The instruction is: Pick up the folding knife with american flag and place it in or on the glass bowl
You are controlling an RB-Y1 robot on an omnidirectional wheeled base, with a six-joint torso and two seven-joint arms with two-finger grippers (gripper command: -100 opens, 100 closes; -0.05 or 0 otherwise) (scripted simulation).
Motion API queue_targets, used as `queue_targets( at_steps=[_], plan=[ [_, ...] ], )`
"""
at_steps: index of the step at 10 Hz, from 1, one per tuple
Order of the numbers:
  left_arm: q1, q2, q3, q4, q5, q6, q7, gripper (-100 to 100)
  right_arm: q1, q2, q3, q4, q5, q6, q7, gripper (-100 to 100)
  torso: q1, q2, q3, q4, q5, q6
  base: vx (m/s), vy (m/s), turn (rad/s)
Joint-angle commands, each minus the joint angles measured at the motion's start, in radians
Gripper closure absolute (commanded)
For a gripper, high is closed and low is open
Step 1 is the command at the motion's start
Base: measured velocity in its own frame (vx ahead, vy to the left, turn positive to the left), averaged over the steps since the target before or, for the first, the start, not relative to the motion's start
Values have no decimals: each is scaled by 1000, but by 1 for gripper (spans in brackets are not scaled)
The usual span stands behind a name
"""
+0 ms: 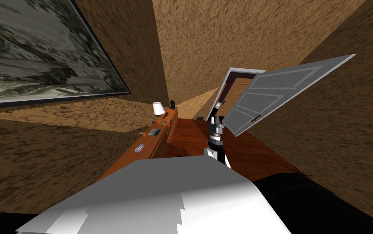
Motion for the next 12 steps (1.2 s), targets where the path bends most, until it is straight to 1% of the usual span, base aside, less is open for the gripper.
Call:
queue_targets(
  at_steps=[1, 2, 3, 4, 5, 7, 8, 9, 10, 12],
  plan=[
    [1, 5, -50, 6, 50, -3, -15, -100, 0, 0, 0, 0, 0, 0, 0, 0, 0, 0, 0, 0, 0, 0, -27, -10, 6],
    [1, 5, -74, 6, 79, -3, -15, -100, 0, 0, 0, 0, 0, 0, 0, 0, 1, -1, 0, 0, 0, 0, -2, -2, 23],
    [1, 5, -74, 6, 107, -3, -15, -100, 0, 0, 0, 0, 0, 0, 0, 0, 1, -2, -1, 0, 0, 0, 7, 0, 2],
    [1, 5, -74, 6, 120, -3, -15, -100, 0, 0, 0, 0, 0, 0, 0, 0, 2, -3, -2, -1, 0, 0, 6, 3, -5],
    [-23, 50, -123, 18, 158, 6, -58, -100, 0, 0, 0, 0, 0, 0, 0, 0, 2, -3, -2, -1, 1, 0, -42, -31, -182],
    [-23, 50, -184, 18, 214, 6, -58, -100, 0, 0, 0, 0, 0, 0, 0, 0, 0, -1, 0, 0, 0, 0, -43, -21, -48],
    [-23, 50, -207, 18, 245, 6, -58, -100, 0, 0, 0, 0, 0, 0, 0, 0, 1, -1, 0, 0, 0, -1, -11, 1, 19],
    [-23, 50, -207, 18, 274, 6, -58, -100, 0, 0, 0, 0, 0, 0, 0, 0, 2, -2, -1, 0, 0, 0, 0, 0, 0],
    [-48, 95, -253, 29, 303, 16, -102, -100, 0, 0, 0, 0, 0, 0, 0, 0, 2, -3, -1, 0, 1, 0, -42, -32, -212],
    [-48, 95, -311, 29, 366, 16, -102, -100, 0, 0, 0, 0, 0, 0, 0, 0, 0, 0, 0, 0, 0, 0, -44, -18, -39]
  ],
)
